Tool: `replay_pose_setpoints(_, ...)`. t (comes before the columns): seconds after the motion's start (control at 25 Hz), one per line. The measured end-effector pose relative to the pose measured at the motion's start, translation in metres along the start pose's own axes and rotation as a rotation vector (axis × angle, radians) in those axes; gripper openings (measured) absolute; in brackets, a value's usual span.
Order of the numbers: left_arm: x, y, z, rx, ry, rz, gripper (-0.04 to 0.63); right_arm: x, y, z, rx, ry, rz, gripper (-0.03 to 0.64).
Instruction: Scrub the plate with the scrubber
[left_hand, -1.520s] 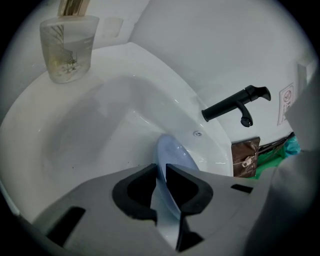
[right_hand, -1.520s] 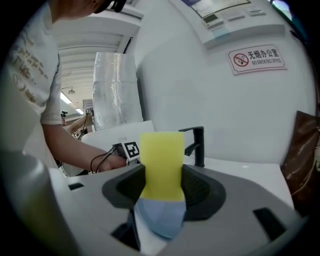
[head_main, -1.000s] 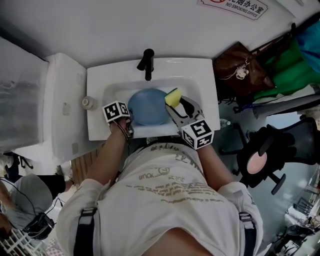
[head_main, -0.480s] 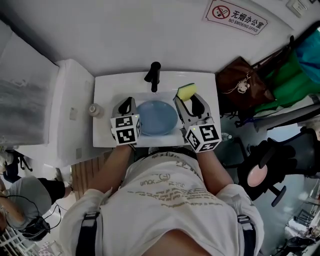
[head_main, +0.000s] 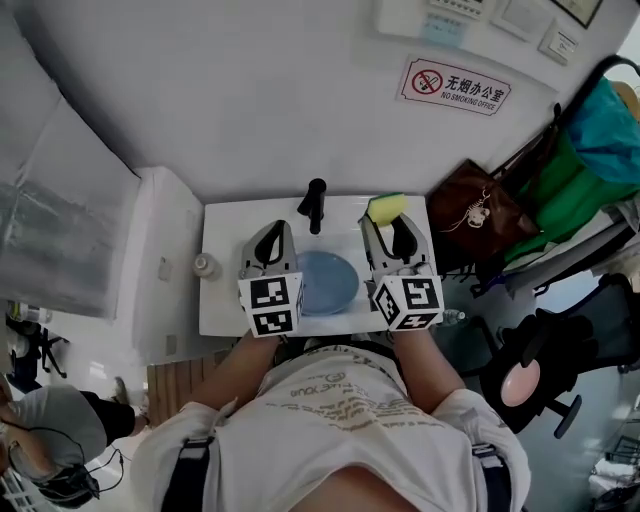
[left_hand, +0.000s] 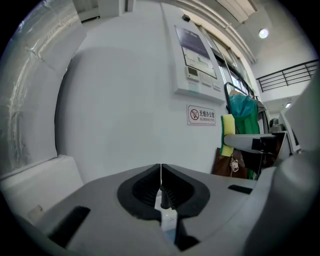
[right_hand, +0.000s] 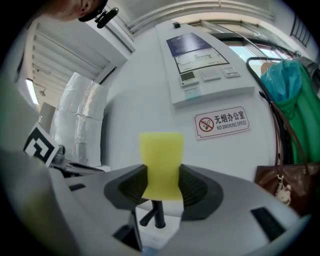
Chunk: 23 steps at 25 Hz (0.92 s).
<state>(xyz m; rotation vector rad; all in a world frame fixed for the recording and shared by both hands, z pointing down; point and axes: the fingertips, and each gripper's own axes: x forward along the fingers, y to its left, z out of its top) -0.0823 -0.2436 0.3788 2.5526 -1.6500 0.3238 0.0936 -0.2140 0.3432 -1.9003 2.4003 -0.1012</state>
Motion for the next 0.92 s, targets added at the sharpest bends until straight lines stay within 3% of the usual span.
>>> replay_pose_setpoints(0.36,-0.006,-0.009,0.006,0.045,-0.007,-0.041,0.026,0.002,0.003,0.005,0.004,0.004,-0.029,0.196)
replay_pose_setpoints(0.92,-0.028,-0.007,0.007,0.029,-0.015,-0.057,0.026,-0.014,0.019,0.004,-0.007,0.012,-0.084,0.196)
